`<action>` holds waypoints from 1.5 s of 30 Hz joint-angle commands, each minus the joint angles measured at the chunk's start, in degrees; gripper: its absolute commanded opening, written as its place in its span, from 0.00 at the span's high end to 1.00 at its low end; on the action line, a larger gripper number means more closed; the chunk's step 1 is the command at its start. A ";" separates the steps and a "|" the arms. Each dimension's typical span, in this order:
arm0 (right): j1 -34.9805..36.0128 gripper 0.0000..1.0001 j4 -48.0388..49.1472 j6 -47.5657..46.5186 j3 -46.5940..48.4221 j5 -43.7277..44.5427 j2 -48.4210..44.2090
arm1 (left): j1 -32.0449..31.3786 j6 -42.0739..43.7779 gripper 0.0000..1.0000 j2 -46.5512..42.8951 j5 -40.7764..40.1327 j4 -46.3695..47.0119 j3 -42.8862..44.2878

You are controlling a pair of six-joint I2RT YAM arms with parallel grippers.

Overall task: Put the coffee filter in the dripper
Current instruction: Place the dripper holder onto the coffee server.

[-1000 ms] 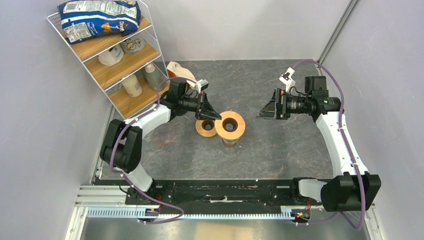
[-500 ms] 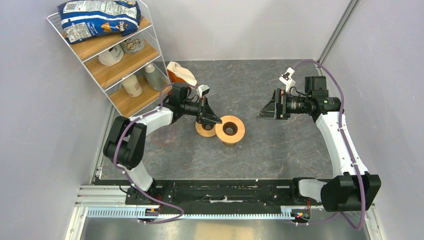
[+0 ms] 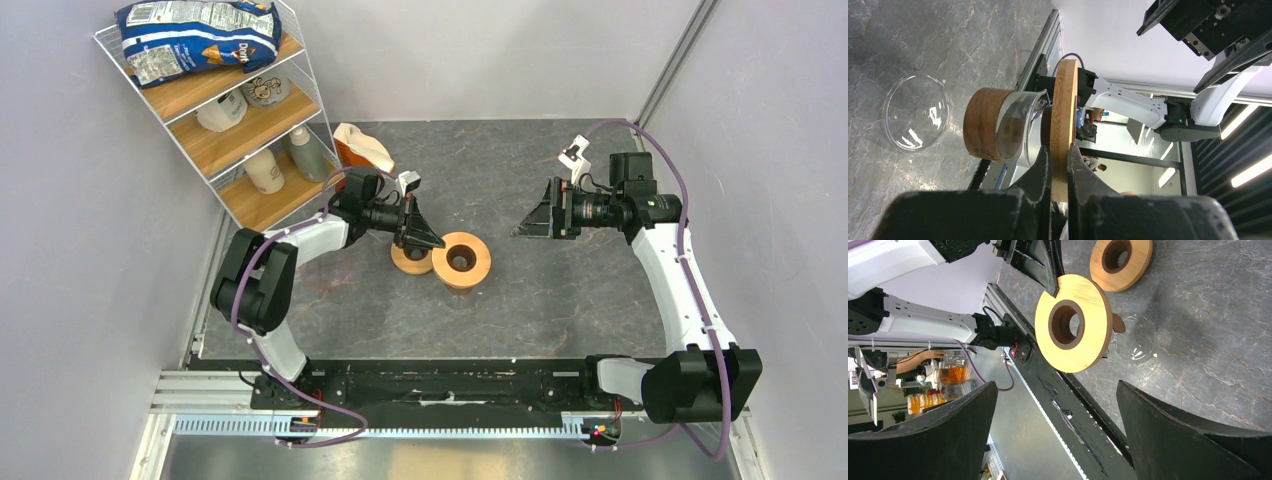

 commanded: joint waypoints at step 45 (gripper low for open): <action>3.76 0.04 -2.63 -1.20 -2.13 9.56 3.24 | 2.40 38.37 0.41 -7.32 -4.58 -50.93 6.68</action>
